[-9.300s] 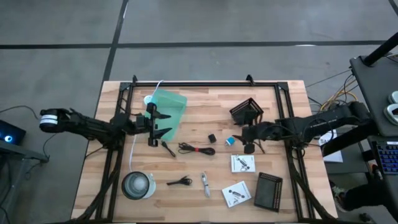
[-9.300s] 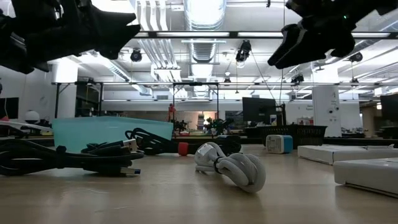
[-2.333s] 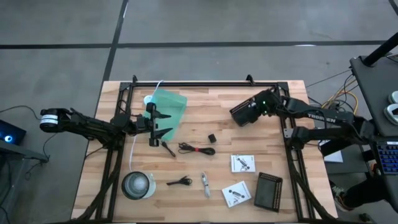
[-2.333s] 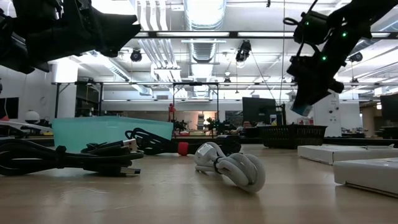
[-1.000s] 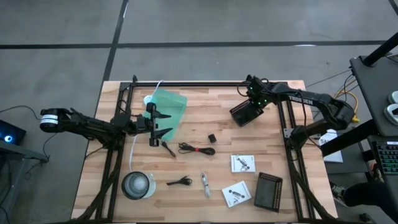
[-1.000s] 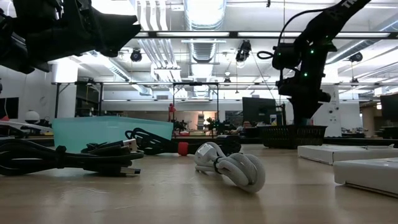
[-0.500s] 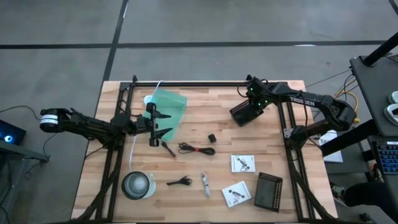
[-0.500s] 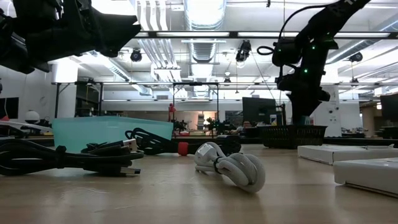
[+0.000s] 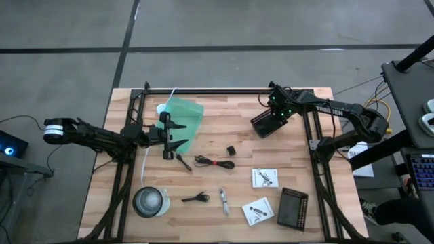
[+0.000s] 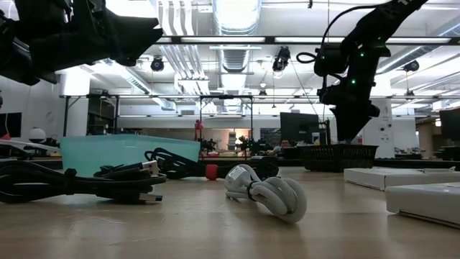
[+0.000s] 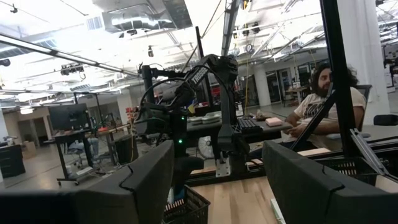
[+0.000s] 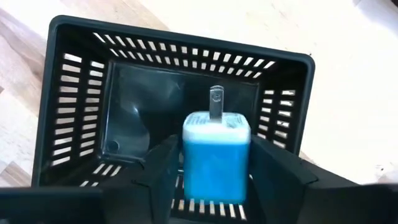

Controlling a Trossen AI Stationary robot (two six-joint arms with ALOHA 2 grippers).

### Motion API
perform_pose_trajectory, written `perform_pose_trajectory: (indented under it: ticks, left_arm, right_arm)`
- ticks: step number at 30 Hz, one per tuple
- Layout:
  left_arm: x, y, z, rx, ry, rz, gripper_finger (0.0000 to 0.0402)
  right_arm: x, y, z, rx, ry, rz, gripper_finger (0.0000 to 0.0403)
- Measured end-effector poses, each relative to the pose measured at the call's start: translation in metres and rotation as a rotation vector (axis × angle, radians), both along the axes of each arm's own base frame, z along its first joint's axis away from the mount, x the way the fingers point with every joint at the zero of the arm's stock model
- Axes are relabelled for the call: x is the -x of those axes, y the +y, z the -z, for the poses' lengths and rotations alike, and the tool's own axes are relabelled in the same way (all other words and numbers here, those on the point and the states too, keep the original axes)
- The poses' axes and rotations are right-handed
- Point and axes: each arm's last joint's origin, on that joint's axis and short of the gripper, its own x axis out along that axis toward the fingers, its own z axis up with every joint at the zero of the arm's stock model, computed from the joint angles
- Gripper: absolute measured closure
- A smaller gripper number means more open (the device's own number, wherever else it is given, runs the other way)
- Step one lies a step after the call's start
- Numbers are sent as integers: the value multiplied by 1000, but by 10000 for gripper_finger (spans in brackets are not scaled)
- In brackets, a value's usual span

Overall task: Pick and place items into bin
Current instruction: Put the blue charger adapter into the top black bin, then put the black charger adapter into the top black bin

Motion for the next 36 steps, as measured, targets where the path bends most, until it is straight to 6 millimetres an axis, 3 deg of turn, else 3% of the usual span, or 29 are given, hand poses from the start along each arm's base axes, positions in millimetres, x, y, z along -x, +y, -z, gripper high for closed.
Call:
perform_pose_trajectory:
  ticks: [9,15,23,30,36]
  left_arm:
    - [0,0,0,0,0,0,173]
    - [0,0,0,0,0,0,173]
    - [0,0,0,0,0,0,173]
    - [0,0,0,0,0,0,173]
    - [0,0,0,-1,0,0,173]
  right_arm:
    - [-1,0,-1,1,-5,-6,206]
    - [-17,9,-14,13,-59,-111,211]
    - [-62,54,-41,101,-196,-377,229]
    - [-83,93,-46,24,-355,-256,231]
    - [-84,113,-43,-63,-362,-143,185]
